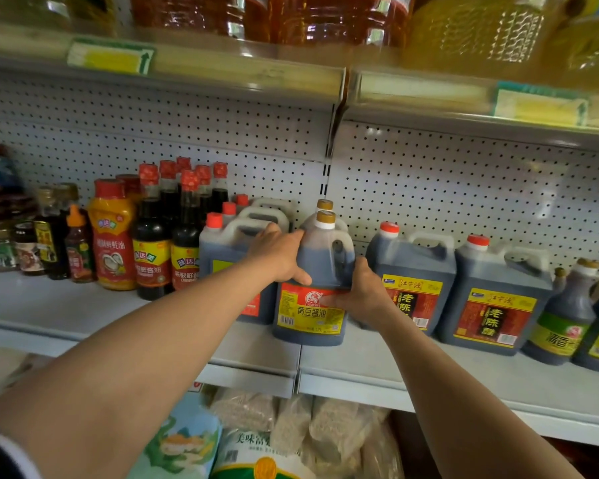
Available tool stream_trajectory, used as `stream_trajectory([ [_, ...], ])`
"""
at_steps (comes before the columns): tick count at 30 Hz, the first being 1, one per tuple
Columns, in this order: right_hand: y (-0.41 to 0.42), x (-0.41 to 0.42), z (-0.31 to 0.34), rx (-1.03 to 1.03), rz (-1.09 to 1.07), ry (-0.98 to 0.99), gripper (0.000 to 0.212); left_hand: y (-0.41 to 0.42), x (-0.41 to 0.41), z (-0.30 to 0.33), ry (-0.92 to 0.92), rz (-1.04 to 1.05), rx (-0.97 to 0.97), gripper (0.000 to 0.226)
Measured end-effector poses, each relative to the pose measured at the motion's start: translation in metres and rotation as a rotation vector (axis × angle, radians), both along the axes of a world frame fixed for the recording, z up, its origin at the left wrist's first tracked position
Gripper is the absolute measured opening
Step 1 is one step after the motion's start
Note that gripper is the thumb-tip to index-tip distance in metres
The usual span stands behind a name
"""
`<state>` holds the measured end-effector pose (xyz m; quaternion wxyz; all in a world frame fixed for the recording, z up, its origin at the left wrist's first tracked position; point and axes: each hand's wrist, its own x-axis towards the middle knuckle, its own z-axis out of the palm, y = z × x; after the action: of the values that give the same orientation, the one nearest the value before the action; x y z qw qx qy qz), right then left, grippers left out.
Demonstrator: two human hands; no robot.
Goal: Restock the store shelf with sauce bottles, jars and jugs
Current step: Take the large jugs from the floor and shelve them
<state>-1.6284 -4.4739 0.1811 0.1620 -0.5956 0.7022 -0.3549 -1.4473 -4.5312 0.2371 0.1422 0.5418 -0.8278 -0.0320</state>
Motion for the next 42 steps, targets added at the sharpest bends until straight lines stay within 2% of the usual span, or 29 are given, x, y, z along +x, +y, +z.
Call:
stream_trajectory([
  [4,0.006,0.004,0.001,0.012,-0.025,-0.022,0.078,0.010,0.002,-0.009,0.060,0.000,-0.033,0.094],
  [9,0.031,0.026,-0.005,-0.007,-0.156,0.021,0.080,0.044,0.008,-0.033,0.132,0.018,-0.205,0.087],
  [13,0.061,0.051,-0.026,-0.132,-0.321,0.119,0.077,0.061,0.043,-0.062,0.295,0.012,-0.143,0.091],
  [16,0.079,0.079,-0.045,-0.094,-0.341,0.306,0.074,0.071,0.089,-0.090,0.352,0.042,-0.068,0.087],
  [24,0.116,0.169,-0.100,-0.084,-0.122,0.514,0.075,0.114,0.199,-0.183,0.428,0.068,0.041,0.069],
  [29,0.132,0.224,-0.154,0.132,0.058,0.575,0.085,0.139,0.239,-0.241,0.379,0.088,0.084,0.069],
  [37,0.143,0.285,-0.244,0.370,0.247,0.538,0.082,0.166,0.301,-0.331,0.317,0.171,0.267,0.070],
  [42,0.149,0.313,-0.315,0.539,0.318,0.491,0.076,0.181,0.341,-0.403,0.319,0.254,0.448,0.072],
])
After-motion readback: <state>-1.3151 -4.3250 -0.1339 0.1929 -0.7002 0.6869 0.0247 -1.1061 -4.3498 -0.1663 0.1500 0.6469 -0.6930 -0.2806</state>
